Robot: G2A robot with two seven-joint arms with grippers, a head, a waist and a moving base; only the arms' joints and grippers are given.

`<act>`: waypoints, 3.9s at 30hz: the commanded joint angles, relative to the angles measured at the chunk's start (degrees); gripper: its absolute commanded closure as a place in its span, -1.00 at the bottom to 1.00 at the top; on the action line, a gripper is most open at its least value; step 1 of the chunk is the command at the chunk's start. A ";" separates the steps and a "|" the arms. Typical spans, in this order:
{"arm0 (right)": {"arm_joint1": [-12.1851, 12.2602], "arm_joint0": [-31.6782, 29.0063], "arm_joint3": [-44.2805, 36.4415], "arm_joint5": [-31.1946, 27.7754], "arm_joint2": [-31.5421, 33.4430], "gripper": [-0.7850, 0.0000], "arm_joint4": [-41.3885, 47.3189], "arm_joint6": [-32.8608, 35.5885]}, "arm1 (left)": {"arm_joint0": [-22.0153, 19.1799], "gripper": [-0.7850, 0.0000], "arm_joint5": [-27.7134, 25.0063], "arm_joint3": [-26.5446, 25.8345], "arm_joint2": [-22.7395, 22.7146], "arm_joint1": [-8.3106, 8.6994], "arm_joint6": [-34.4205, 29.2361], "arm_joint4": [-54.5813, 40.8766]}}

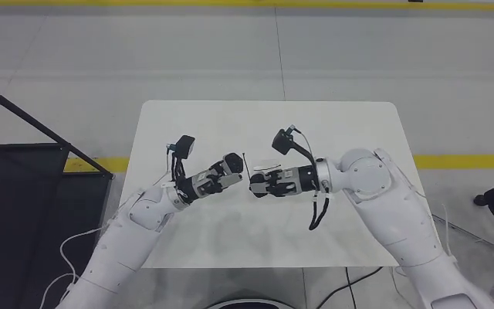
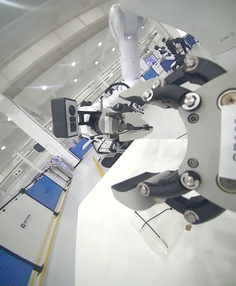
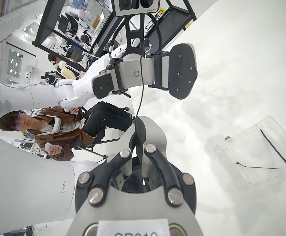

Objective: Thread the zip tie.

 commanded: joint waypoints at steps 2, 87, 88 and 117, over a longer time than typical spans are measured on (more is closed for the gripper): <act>0.07 0.00 0.09 -0.16 -0.01 1.00 0.31 0.21 | -0.38 0.14 -0.38 0.53 0.66 -0.27 0.87 0.88; 2.20 -1.87 0.38 8.92 2.78 -1.00 -5.18 -5.35 | -0.52 1.00 -2.85 2.44 -2.65 -1.46 8.96 6.42; 2.45 -2.57 -0.08 11.17 3.47 -1.00 -6.62 -6.18 | -0.11 1.00 -2.85 2.20 -3.27 -1.38 9.59 6.89; -2.29 11.04 24.54 25.26 -6.90 -0.22 -14.03 -9.83 | 2.70 1.00 -2.85 1.59 -4.87 -0.91 15.77 16.67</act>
